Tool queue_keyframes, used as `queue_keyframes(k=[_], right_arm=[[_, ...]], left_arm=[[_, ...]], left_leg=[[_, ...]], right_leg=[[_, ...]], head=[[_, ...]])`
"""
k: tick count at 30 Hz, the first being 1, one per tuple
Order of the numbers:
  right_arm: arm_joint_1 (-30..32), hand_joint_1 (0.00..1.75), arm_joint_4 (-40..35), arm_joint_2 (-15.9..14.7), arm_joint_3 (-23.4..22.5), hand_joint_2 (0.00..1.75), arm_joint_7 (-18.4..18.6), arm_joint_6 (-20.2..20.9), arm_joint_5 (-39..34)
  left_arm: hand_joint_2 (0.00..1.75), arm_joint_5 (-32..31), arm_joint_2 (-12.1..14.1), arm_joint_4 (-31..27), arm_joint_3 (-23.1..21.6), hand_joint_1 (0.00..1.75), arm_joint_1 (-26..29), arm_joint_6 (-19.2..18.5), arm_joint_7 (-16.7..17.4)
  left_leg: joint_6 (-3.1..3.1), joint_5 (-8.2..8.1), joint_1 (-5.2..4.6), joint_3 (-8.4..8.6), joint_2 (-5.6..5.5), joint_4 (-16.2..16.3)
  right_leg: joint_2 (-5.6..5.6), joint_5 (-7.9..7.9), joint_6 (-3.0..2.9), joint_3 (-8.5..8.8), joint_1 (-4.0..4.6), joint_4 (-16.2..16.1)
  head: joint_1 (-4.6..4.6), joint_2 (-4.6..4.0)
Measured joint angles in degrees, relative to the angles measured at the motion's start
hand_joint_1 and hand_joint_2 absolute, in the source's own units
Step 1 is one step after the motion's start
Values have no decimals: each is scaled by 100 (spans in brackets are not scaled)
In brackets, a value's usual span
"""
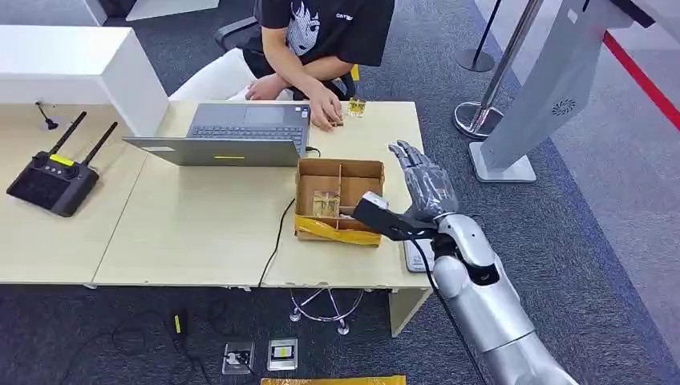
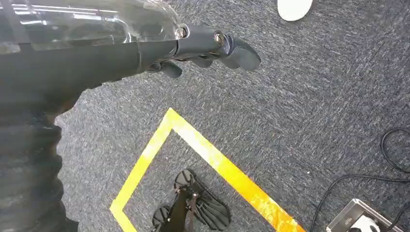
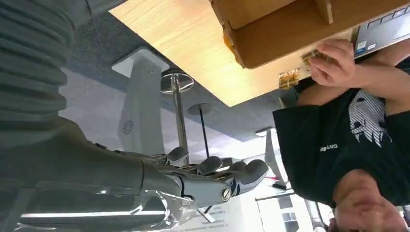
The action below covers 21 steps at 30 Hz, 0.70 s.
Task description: Pass the card to the sensor for recognition and then transmit it.
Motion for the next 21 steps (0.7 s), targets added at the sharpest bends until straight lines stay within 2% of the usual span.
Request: queue_keyframes(k=[9,21], right_arm=[[73,0,-265,2,0,175,-13,116,-98],[32,0,371,236,85,175,-365,-310,-127]], left_arm=[[175,11,-2,0,0,0,0,-44,0],[175,39,-4,0,-2,0,-3,-44,-2]], left_leg=[[0,0,0,-1,0,0],[0,0,0,-3,-1,-1]], right_leg=[[-1,0,0,0,0,0],[-2,0,-1,0,0,0]], head=[[0,0],[0,0]])
